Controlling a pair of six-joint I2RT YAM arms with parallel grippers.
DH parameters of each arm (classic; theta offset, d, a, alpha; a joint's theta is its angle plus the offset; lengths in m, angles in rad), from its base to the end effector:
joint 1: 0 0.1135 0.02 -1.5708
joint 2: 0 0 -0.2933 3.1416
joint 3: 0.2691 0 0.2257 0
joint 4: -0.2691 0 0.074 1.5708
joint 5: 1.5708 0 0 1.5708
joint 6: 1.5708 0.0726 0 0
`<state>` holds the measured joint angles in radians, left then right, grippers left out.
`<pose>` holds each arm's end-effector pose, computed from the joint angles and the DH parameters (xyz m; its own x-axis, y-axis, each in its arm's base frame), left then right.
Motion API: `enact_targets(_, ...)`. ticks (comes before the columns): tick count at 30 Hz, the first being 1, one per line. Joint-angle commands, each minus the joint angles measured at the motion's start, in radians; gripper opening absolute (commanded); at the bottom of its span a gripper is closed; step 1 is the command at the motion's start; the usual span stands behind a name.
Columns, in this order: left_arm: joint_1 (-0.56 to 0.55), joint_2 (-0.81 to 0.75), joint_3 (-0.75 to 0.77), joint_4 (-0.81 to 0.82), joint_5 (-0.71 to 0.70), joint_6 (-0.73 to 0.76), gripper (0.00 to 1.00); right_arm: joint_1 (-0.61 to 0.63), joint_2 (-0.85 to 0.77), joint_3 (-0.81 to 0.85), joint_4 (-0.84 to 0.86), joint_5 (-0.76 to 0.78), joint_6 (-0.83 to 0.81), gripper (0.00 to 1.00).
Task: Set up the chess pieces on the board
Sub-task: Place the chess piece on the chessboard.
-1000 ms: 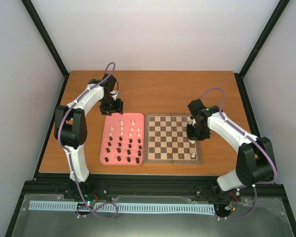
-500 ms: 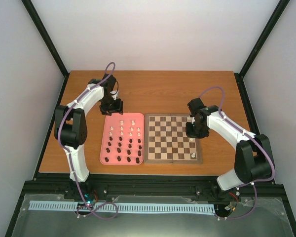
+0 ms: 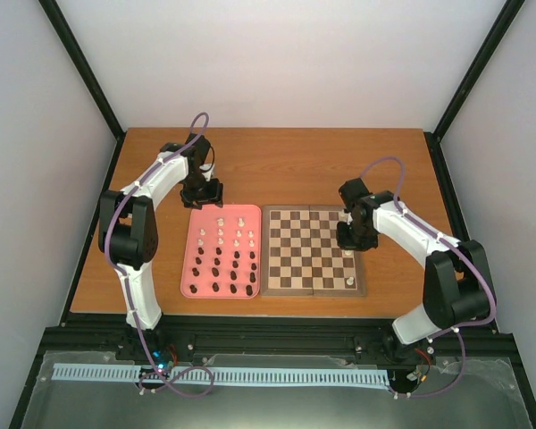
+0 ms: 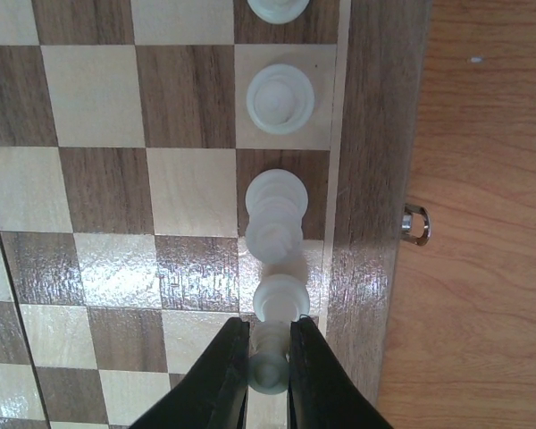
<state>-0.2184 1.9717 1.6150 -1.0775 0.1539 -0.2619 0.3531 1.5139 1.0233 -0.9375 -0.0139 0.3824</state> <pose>0.3677 -0.0930 0.2194 -0.9949 -0.0413 -0.0922 -0.0239 0.9830 -0.1820 0.2289 0.0854 0.2116 -0.9914 0.0323 -0.1268 0.0241 0.9975 0.0658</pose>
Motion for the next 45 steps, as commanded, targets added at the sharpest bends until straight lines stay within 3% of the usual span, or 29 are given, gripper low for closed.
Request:
enact_targets(1, 0.011, -0.018, 0.005, 0.002, 0.01, -0.003, 0.75, -0.01, 0.013, -0.016, 0.012, 0.017, -0.002, 0.1)
enact_targets(20, 0.011, -0.012, 0.01, 0.001, 0.013, -0.002, 0.75, -0.01, 0.031, -0.026, 0.046, 0.015, 0.001, 0.12)
enact_targets(37, 0.011, -0.015, 0.006, 0.001, 0.014, -0.002, 0.75, -0.009, -0.03, -0.023, -0.003, -0.029, -0.004, 0.34)
enact_targets(45, 0.011, -0.019, 0.007, -0.001, 0.013, -0.003, 0.75, 0.011, -0.123, 0.123, -0.162, -0.026, -0.019, 0.45)
